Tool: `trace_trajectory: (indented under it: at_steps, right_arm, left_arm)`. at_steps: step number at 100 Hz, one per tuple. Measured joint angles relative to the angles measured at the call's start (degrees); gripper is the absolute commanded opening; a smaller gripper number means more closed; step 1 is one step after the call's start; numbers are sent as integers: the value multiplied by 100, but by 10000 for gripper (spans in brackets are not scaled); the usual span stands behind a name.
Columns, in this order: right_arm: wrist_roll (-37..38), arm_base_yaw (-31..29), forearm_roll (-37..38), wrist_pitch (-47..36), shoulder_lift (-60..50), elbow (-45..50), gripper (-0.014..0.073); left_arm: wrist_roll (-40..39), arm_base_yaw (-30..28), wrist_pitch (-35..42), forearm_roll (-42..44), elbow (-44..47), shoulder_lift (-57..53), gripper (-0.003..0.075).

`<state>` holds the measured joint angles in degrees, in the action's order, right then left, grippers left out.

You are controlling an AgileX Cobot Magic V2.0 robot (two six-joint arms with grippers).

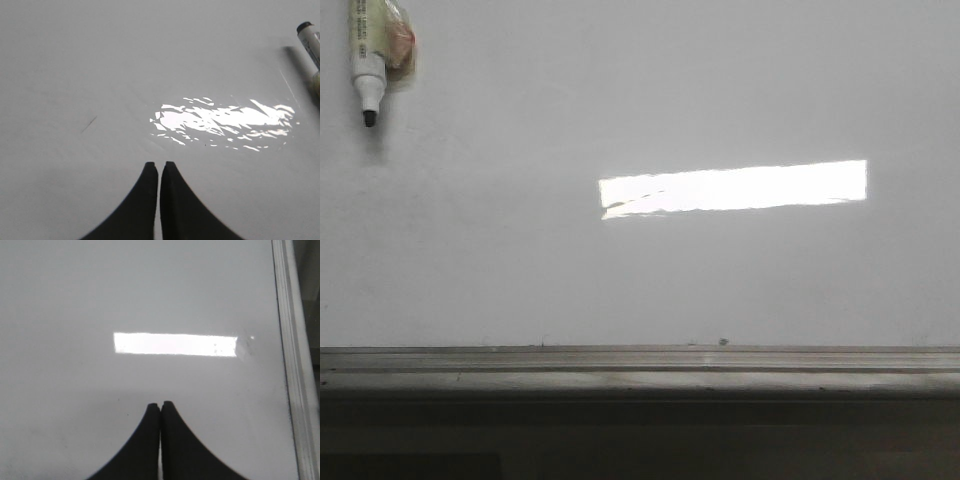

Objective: Write number 4 on whiteboard

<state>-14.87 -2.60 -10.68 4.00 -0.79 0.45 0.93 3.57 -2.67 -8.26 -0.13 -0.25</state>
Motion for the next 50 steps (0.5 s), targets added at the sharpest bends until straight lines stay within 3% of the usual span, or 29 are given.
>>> trace_trajectory:
  at_steps: [32, 50]
  right_arm:
    - [0, 0, -2596, -400, 0, 0, -55]
    - [0, 0, -3080, -400, 0, -13, -52]
  left_arm:
    - [-2, 0, 124, -2636, 0, 0, -20]
    - [-2, 0, 227, -3555, -11, 0, -20]
